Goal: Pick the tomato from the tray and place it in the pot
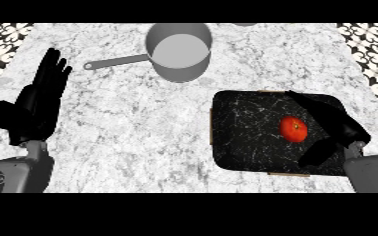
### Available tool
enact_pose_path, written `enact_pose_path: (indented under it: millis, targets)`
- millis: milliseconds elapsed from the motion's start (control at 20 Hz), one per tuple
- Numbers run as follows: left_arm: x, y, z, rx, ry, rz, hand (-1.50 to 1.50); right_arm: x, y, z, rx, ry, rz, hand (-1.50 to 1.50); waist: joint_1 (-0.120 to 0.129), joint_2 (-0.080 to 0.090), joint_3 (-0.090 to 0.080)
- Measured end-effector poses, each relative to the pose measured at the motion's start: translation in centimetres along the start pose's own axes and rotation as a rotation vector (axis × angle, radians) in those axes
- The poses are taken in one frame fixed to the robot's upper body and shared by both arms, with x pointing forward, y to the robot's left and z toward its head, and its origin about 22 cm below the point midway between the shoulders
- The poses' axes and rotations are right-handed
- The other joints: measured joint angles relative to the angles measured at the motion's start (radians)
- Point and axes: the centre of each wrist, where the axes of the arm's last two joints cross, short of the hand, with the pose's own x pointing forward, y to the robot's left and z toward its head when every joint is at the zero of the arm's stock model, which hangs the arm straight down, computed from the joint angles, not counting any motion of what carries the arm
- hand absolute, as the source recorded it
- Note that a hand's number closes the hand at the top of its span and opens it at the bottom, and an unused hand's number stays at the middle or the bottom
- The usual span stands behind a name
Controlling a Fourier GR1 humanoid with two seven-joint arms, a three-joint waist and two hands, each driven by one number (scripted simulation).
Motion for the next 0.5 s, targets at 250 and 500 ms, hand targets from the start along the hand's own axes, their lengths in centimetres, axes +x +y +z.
enact_pose_path:
  millis: [250,500]
  targets:
    - [-0.1,0.2,0.1,-0.003,0.002,-0.003,0.0,-0.5,1.0,-1.1,-0.003,0.027,0.005,-1.5,0.0,0.0,0.0]
    - [0.0,0.7,0.2,0.001,0.0,-0.001,0.0,-0.8,1.9,-2.3,0.02,-0.002,0.036,1.5,0.002,0.0,0.0]
